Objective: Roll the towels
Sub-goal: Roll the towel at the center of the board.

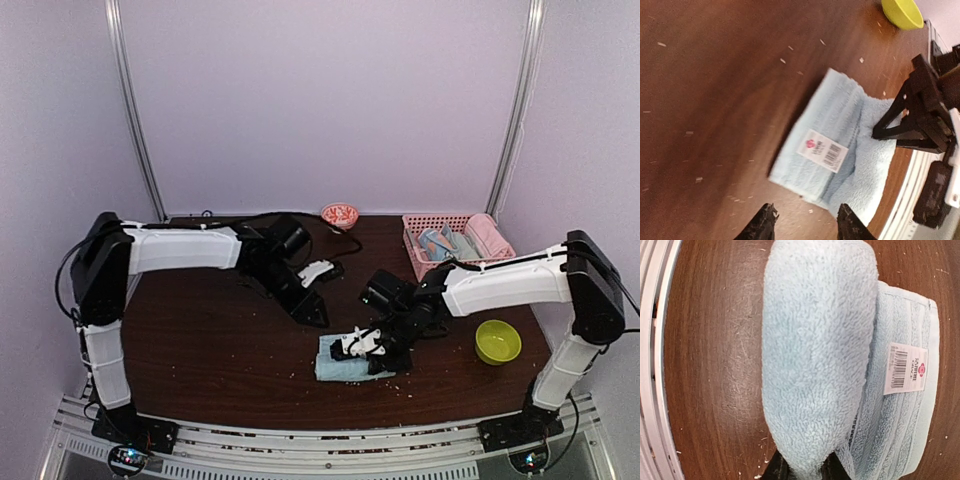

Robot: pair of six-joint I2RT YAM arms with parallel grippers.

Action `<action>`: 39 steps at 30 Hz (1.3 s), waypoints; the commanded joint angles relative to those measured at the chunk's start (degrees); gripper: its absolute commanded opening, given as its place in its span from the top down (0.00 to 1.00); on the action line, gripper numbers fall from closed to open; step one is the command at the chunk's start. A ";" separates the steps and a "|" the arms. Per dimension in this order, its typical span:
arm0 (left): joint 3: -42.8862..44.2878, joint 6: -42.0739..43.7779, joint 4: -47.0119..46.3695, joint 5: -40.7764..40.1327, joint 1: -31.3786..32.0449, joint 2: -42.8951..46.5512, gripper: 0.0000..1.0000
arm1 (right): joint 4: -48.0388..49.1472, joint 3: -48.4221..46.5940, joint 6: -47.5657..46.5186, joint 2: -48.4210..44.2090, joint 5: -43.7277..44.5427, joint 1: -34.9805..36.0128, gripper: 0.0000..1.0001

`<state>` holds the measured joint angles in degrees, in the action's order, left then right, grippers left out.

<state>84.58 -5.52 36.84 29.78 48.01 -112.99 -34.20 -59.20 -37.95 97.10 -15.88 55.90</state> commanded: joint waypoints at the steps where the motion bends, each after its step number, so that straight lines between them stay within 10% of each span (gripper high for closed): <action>1: -10.41 -1.29 -14.33 -15.56 -0.12 13.32 0.56 | -14.08 -5.91 -1.75 7.74 -13.15 -7.58 0.88; 10: -24.75 15.53 -28.07 -29.67 12.33 30.33 0.53 | -32.50 -24.16 -8.00 28.68 -26.59 -19.11 0.88; 17: -12.02 25.44 -15.25 -32.73 19.04 14.06 0.53 | -35.09 -27.35 -7.70 32.80 -27.06 -20.12 0.89; 33: -4.68 32.13 -17.23 -35.72 20.46 -4.21 0.54 | -35.70 -28.22 -7.57 32.68 -27.68 -20.12 0.88; 39: -4.44 29.50 -14.86 -32.90 20.46 -5.61 0.76 | -38.52 -30.09 -9.07 30.17 -29.52 -20.08 0.76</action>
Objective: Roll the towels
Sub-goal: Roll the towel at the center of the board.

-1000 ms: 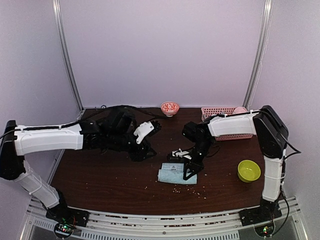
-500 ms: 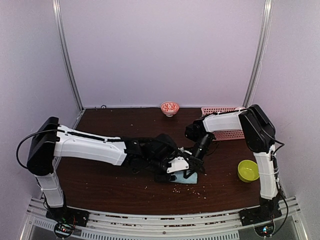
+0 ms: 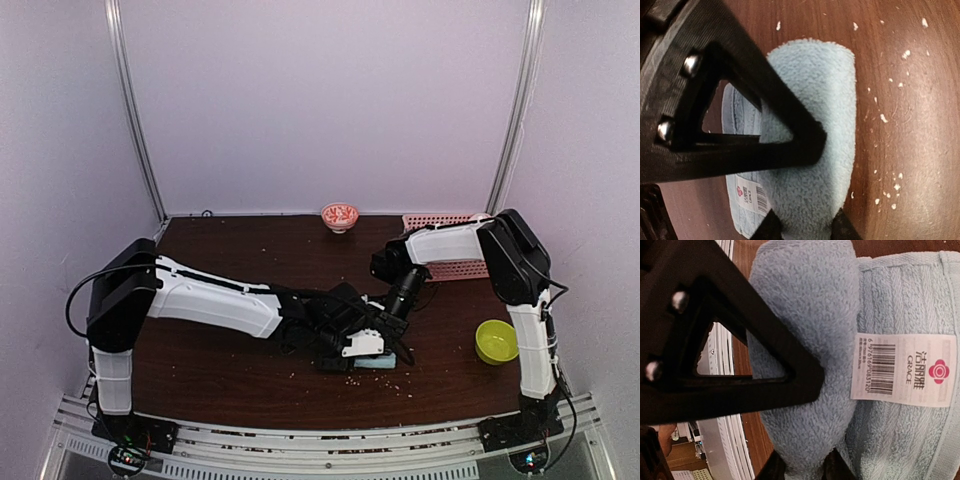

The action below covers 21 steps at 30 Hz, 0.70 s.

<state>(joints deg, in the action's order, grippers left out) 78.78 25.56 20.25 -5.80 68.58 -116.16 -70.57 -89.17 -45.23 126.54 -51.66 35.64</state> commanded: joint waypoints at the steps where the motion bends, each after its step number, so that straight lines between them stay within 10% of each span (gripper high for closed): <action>1: 1.71 -2.50 3.10 2.78 -0.07 -2.73 0.80 | -3.18 -0.61 -2.26 -0.33 6.11 0.07 0.73; 5: 0.27 -5.13 5.77 2.90 0.27 -1.59 0.87 | -6.70 -2.88 -3.46 -5.32 4.83 -0.83 0.58; 21: 5.22 -21.04 24.03 17.05 0.82 -0.71 0.98 | 7.33 -10.33 16.34 -11.75 17.38 -3.66 0.61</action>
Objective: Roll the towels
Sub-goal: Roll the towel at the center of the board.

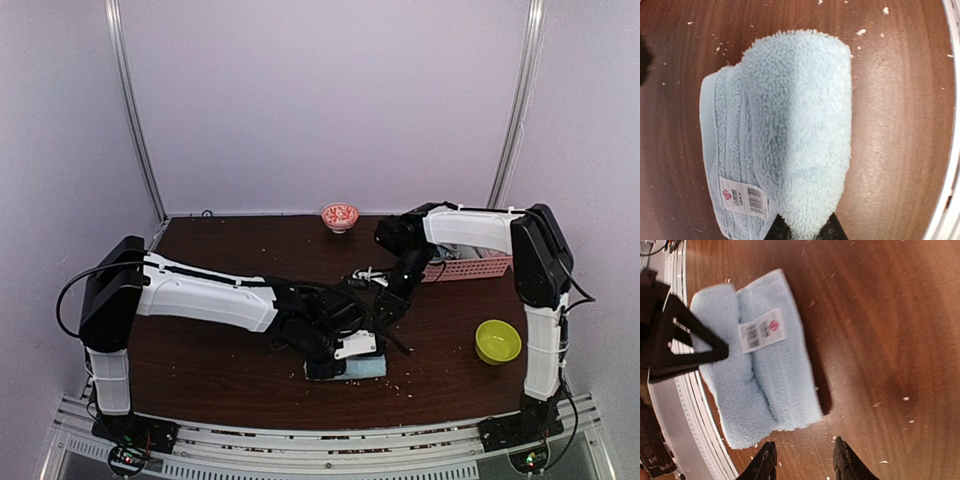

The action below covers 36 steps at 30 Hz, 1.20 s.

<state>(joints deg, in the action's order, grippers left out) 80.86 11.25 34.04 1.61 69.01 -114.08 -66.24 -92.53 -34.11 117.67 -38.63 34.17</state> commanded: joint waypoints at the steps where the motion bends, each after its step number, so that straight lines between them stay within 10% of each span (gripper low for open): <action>1: 4.53 -7.49 11.09 11.64 0.15 -4.51 0.98 | 3.40 -8.92 6.38 -4.48 3.90 -3.55 0.61; 9: 15.48 -10.26 15.94 27.16 -5.35 -17.66 0.97 | 15.34 -4.11 9.73 -28.47 -0.71 -9.02 0.55; 15: 17.12 -12.33 14.35 42.25 -11.89 -22.99 0.96 | 3.70 1.09 -5.24 -40.02 -11.29 -3.83 0.51; 27: 19.05 -11.81 14.71 49.46 -16.95 -28.84 0.98 | 13.30 22.94 -3.96 -42.88 24.59 21.88 0.59; 36: 19.17 -11.18 14.74 48.19 -18.07 -30.93 0.98 | 31.94 36.34 -0.59 -36.14 38.27 31.29 0.41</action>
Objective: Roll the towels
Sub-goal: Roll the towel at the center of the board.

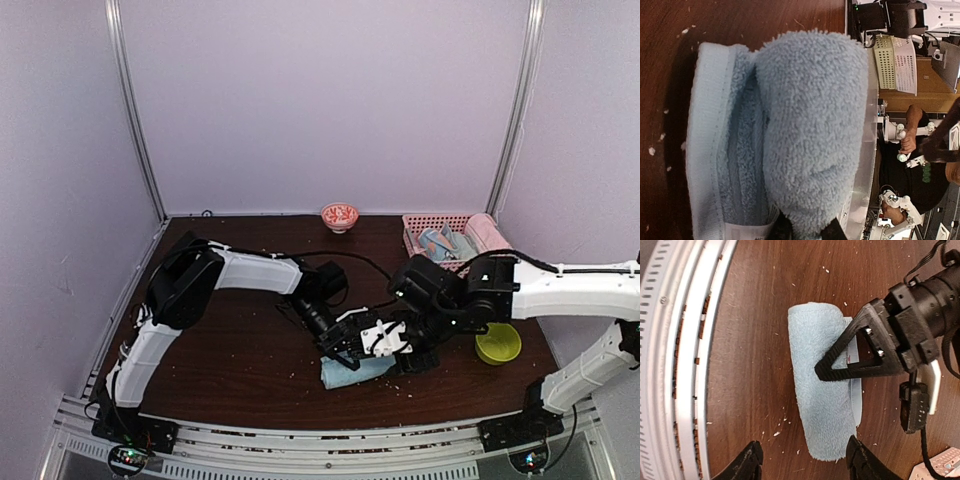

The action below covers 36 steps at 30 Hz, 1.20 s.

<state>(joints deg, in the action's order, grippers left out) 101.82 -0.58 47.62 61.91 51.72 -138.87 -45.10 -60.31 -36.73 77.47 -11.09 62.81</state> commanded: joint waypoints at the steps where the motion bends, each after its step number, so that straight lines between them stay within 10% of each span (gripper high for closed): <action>1: -1.68 0.74 1.16 -12.44 -0.95 -6.31 0.98 | 12.61 5.17 2.14 5.25 12.32 3.20 0.41; 27: -0.65 3.79 1.79 -11.16 -2.41 -8.64 0.96 | 30.81 11.23 -4.58 21.82 21.93 5.72 0.44; 36: -14.90 4.07 -11.19 -20.36 -6.59 10.01 0.61 | 19.05 2.08 -4.31 33.89 12.13 2.95 0.74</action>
<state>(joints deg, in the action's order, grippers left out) 96.97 2.22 46.37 58.94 47.40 -136.11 -17.96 -56.86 -41.60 102.50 11.68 67.53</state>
